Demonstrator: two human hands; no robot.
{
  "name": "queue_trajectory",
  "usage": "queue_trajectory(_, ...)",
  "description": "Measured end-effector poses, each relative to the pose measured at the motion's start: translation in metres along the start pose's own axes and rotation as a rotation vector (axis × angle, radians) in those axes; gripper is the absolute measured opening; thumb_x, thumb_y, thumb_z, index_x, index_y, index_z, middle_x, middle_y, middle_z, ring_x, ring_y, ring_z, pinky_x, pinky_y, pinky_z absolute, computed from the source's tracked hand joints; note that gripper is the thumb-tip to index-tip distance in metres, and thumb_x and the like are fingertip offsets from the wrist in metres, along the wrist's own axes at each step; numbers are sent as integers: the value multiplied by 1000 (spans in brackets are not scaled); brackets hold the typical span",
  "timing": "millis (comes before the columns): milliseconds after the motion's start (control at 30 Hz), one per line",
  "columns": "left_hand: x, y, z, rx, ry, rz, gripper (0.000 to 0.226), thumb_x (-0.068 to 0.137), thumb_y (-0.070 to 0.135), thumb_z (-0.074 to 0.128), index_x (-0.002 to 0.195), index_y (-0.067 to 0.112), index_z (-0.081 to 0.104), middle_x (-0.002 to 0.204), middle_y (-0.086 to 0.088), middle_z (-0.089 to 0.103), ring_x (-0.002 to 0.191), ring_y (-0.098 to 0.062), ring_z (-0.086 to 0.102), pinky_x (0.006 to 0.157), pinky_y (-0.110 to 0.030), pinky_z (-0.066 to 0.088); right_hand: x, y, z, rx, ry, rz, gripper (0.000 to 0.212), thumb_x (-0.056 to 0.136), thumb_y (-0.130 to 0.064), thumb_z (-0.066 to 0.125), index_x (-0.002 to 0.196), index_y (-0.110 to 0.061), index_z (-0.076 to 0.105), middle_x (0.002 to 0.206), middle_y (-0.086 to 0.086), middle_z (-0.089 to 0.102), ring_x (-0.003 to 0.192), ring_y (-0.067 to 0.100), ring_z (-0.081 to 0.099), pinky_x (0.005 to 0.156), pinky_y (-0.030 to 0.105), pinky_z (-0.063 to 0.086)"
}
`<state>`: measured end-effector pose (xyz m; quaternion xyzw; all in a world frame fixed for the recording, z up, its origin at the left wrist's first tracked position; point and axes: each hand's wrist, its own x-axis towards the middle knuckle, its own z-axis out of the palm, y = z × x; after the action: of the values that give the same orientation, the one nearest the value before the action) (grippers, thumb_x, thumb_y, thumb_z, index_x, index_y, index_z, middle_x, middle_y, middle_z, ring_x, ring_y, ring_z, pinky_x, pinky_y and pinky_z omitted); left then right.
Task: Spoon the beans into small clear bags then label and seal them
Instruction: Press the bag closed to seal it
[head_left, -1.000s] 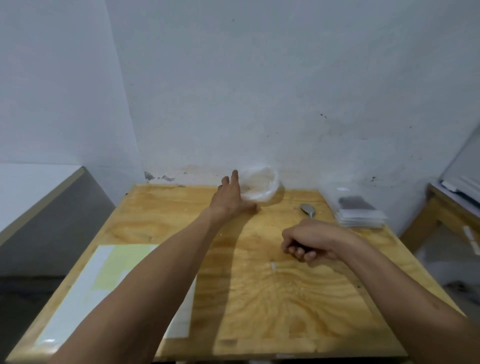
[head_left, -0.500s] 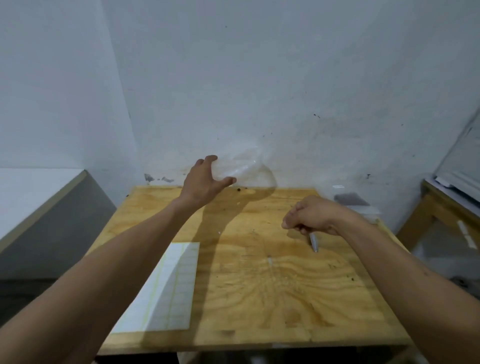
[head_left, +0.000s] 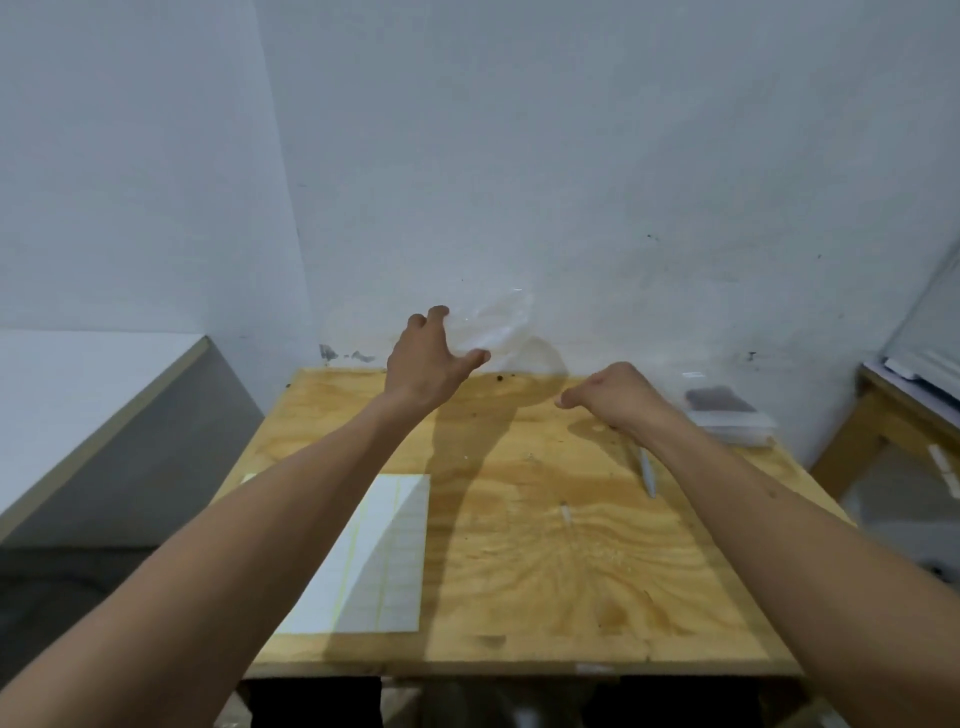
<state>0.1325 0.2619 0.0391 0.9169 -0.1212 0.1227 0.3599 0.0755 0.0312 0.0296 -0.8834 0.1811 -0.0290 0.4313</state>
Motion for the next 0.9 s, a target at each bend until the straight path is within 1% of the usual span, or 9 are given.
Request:
queue_trajectory(33, 2, -5, -2, 7, 12, -6, 83, 88, 49, 73, 154, 13, 36, 149, -13, 45, 133, -31, 48, 98, -41, 43, 8, -3, 9, -23, 15, -26, 37, 73, -28, 89, 63, -5, 62, 68, 10, 62, 69, 27, 64, 67, 31, 49)
queue_trajectory(100, 6, -15, -8, 9, 30, -18, 83, 88, 49, 73, 153, 13, 36, 148, -13, 46, 133, -32, 49, 98, -41, 44, 23, -8, 27, -81, 42, -60, 27, 76, -30, 87, 80, -5, 80, 93, 9, 77, 92, 28, 71, 84, 38, 58)
queue_trajectory(200, 14, -29, -15, 3, 48, -33, 83, 88, 49, 73, 153, 14, 37, 147, -12, 46, 133, -31, 48, 99, -40, 42, 42, -16, 54, -70, 53, -117, 19, 84, -27, 83, 92, -11, 80, 103, 4, 76, 98, 20, 68, 69, 25, 52)
queue_trajectory(367, 23, -46, -22, -8, 55, -17, 82, 87, 50, 74, 152, 16, 39, 148, -9, 47, 134, -27, 47, 93, -32, 36, 73, -21, 84, -125, 108, -135, 52, 84, -43, 79, 126, -13, 73, 130, 7, 70, 121, 28, 64, 96, 36, 53)
queue_trajectory(467, 27, -54, -21, -40, 64, -6, 82, 86, 51, 75, 152, 16, 40, 149, -7, 48, 136, -25, 47, 94, -29, 35, 88, -18, 96, -166, 100, -175, 47, 83, -47, 79, 119, -16, 76, 123, 6, 74, 117, 28, 66, 93, 37, 54)
queue_trajectory(600, 31, -60, -15, -78, 77, 8, 80, 86, 52, 75, 151, 17, 43, 149, -5, 49, 136, -22, 46, 97, -27, 35, 97, -14, 105, -164, 137, -189, 27, 87, -44, 77, 104, -25, 81, 109, 0, 78, 105, 24, 69, 83, 34, 55)
queue_trajectory(767, 29, -61, -3, -78, 64, 30, 80, 86, 53, 75, 150, 17, 44, 148, -5, 50, 136, -23, 47, 101, -29, 36, 100, -10, 106, -140, 134, -169, 19, 84, -46, 78, 90, -28, 78, 99, -2, 77, 95, 21, 69, 87, 39, 57)
queue_trajectory(833, 27, -57, 0, -72, 51, 44, 80, 86, 53, 75, 150, 17, 44, 149, -6, 50, 136, -23, 48, 100, -27, 34, 98, -10, 98, -102, 69, -145, 20, 85, -46, 78, 83, -27, 72, 95, -3, 73, 92, 18, 66, 87, 38, 56)
queue_trajectory(900, 24, -50, 2, -79, 42, 53, 80, 86, 52, 75, 150, 17, 44, 149, -6, 50, 136, -23, 47, 99, -26, 33, 89, -12, 84, 14, -89, -80, 27, 88, -44, 75, 78, -21, 68, 81, -3, 66, 75, 16, 61, 74, 33, 52)
